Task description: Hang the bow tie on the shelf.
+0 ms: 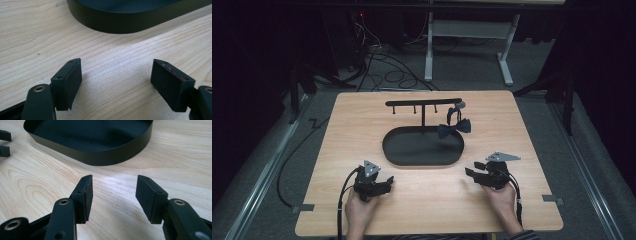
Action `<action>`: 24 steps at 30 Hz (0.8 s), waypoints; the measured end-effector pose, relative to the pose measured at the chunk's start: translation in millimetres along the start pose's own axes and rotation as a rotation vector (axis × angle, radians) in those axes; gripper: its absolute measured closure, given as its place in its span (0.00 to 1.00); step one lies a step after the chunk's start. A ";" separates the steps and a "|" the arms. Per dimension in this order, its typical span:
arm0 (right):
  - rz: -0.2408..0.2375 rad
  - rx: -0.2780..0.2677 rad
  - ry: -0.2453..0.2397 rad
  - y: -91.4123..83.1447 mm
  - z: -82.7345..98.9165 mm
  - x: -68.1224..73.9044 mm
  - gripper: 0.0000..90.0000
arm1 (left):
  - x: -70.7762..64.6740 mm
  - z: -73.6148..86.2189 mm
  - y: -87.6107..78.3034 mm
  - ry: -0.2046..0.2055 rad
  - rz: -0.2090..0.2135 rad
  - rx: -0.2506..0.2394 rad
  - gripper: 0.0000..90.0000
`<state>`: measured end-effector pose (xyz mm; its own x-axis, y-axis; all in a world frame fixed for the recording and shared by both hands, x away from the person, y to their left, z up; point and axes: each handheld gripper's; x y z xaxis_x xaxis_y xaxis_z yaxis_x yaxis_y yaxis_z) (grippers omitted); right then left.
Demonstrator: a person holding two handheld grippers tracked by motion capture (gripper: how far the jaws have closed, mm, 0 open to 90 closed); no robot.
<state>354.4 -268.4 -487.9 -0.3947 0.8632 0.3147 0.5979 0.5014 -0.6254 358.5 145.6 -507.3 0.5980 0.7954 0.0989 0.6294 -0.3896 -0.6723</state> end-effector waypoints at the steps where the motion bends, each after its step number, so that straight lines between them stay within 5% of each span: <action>1: 0.001 0.002 0.000 0.7 0.5 -0.2 0.55 | 0.0 0.0 0.0 0.000 0.000 0.000 0.28; 19: 0.047 0.030 -0.046 13.2 11.5 7.1 0.52 | 0.0 0.0 0.0 0.000 0.001 0.000 0.28; 24: 0.084 0.035 -0.101 13.7 13.7 13.4 0.50 | 0.0 0.0 0.0 0.000 0.000 0.000 0.28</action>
<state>347.7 -250.7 -502.0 -0.4136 0.8908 0.1884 0.6077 0.4242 -0.6714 358.5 145.6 -507.3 0.5980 0.7954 0.0990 0.6294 -0.3895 -0.6724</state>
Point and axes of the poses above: each handheld gripper's, and its own axes: y roughly forward along the jaws, z roughly out of its underside, x roughly to its left, and after that the axes turned 9 degrees about y, right-handed
